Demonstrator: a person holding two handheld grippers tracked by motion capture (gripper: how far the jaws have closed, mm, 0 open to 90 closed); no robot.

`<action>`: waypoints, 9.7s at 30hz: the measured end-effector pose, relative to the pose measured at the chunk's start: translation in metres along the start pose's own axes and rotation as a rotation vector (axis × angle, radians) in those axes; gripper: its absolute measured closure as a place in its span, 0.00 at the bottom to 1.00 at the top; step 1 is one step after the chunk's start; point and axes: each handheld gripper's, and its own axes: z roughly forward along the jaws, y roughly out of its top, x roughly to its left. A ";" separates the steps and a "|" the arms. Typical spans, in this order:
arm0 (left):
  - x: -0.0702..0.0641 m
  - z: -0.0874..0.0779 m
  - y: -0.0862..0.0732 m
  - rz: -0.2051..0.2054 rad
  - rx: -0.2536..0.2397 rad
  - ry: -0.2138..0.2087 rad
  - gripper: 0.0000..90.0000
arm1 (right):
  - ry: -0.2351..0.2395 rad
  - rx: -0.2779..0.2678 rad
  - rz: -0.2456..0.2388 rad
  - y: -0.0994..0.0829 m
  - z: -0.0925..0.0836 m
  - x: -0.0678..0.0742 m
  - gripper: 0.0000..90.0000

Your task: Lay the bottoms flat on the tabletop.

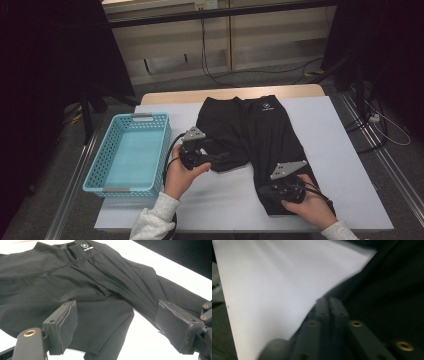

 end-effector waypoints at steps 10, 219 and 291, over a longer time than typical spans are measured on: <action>-0.001 0.000 0.000 0.002 -0.002 0.005 0.20 | -0.280 -0.095 0.106 -0.010 -0.038 -0.050 0.66; -0.003 0.018 -0.012 0.023 0.085 0.019 0.20 | -0.119 -0.092 0.038 0.000 -0.013 -0.014 0.64; 0.007 0.003 -0.015 -0.036 0.078 0.057 0.98 | -0.214 -0.227 0.000 0.029 0.000 -0.025 0.19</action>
